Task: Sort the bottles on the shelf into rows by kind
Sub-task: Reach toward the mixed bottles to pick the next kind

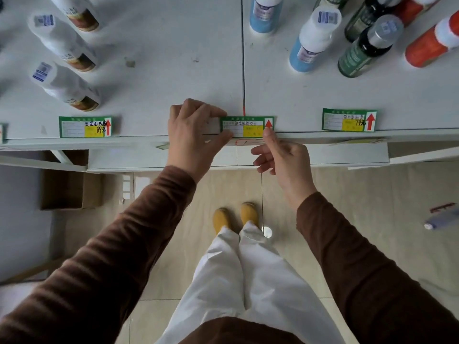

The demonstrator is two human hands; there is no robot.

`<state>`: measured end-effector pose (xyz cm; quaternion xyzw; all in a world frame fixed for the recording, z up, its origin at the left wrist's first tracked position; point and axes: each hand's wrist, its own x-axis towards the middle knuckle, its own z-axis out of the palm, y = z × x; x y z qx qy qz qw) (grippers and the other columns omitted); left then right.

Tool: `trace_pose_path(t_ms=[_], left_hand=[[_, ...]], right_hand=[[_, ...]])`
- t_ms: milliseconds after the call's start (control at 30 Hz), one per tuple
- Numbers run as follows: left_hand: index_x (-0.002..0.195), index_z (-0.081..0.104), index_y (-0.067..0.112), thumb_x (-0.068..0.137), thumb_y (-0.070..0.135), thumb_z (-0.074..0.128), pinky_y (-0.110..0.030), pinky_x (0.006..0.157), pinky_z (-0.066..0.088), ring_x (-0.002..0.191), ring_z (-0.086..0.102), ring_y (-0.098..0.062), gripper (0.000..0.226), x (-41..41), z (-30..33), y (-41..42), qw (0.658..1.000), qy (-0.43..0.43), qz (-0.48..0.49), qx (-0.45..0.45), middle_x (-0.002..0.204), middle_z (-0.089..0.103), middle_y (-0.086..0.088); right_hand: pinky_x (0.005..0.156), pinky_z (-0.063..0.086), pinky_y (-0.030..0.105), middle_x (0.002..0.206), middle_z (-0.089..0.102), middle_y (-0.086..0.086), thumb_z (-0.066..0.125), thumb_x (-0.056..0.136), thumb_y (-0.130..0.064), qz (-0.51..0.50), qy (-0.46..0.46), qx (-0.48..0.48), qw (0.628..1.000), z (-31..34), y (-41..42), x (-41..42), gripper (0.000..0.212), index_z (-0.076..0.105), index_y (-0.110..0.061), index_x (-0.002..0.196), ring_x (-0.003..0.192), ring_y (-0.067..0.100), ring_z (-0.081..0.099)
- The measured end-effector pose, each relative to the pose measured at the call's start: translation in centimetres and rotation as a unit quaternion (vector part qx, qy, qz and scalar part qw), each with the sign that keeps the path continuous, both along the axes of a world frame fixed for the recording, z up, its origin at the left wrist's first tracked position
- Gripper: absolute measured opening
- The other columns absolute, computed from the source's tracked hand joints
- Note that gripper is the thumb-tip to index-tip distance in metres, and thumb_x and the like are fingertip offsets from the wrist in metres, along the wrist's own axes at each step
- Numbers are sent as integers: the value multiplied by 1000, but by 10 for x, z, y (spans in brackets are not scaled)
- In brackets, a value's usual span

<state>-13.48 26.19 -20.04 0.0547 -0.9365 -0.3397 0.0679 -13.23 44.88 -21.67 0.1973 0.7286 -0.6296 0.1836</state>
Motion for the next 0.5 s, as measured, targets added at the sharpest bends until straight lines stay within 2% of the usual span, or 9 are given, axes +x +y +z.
trace_pose_path(t_ms=[167, 400, 500], left_hand=[[103, 68, 23, 79, 37, 70, -38, 88, 42, 101, 44, -24, 28, 1, -1, 1, 1000, -1, -4, -9, 102, 56, 1], [102, 65, 27, 74, 40, 70, -35, 85, 40, 100, 44, -25, 31, -2, -3, -3, 999, -20, -12, -32, 103, 54, 3], [102, 63, 28, 73, 37, 71, -31, 84, 36, 101, 43, -24, 31, -7, 5, -3, 996, -44, -28, -67, 105, 53, 3]], right_hand=[[45, 42, 10, 63, 73, 6, 56, 89, -63, 18, 20, 31, 999, -4, 2, -1, 56, 77, -15, 68, 52, 18, 68], [43, 44, 13, 62, 73, 4, 56, 88, -65, 46, 17, 79, 996, 2, 3, -1, 58, 76, -15, 67, 51, 21, 70], [53, 58, 28, 64, 74, 3, 58, 91, -57, 74, 17, 108, 991, 15, 6, -6, 51, 76, -14, 68, 54, 23, 71]])
